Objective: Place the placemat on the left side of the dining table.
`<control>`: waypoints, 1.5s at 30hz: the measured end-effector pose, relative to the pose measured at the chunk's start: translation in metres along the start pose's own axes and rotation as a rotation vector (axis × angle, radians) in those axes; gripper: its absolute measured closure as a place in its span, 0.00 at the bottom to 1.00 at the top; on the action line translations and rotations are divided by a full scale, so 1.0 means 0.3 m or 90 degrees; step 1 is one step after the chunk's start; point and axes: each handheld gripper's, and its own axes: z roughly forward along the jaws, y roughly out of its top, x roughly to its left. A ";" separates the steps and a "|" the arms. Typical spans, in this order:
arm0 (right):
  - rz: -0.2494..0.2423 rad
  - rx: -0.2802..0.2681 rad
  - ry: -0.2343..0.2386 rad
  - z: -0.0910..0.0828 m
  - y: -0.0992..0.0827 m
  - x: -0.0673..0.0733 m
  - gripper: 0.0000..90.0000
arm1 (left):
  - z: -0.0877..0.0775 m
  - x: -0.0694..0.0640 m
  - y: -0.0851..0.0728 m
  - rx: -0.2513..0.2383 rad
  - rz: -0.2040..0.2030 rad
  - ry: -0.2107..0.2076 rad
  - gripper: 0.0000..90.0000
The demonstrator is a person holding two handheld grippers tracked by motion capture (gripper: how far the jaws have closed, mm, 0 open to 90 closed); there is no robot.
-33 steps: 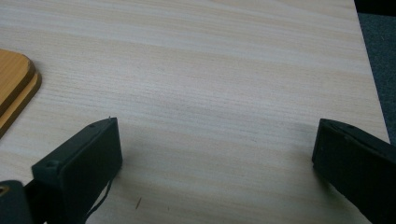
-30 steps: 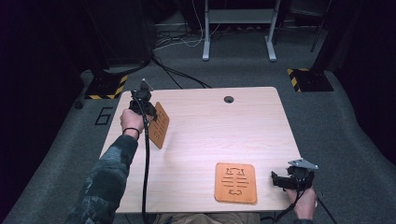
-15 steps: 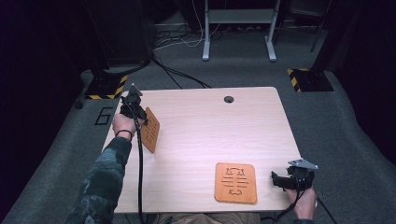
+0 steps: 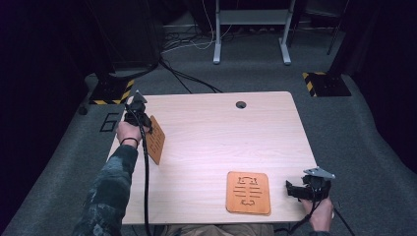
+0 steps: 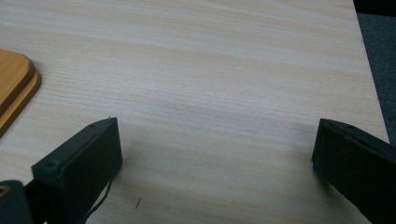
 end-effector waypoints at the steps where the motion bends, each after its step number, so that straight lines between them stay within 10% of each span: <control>1: -0.002 -0.001 0.000 0.000 0.000 -0.001 0.01 | 0.001 0.000 -0.001 -0.002 0.001 0.005 0.94; 20: 0.003 0.002 -0.002 -0.001 -0.001 0.002 0.01 | 0.013 0.034 -0.018 -0.021 0.028 0.051 0.86; 45: 0.001 0.000 -0.002 -0.001 -0.001 0.001 0.01 | 0.058 0.163 -0.036 -0.030 -0.014 0.020 0.76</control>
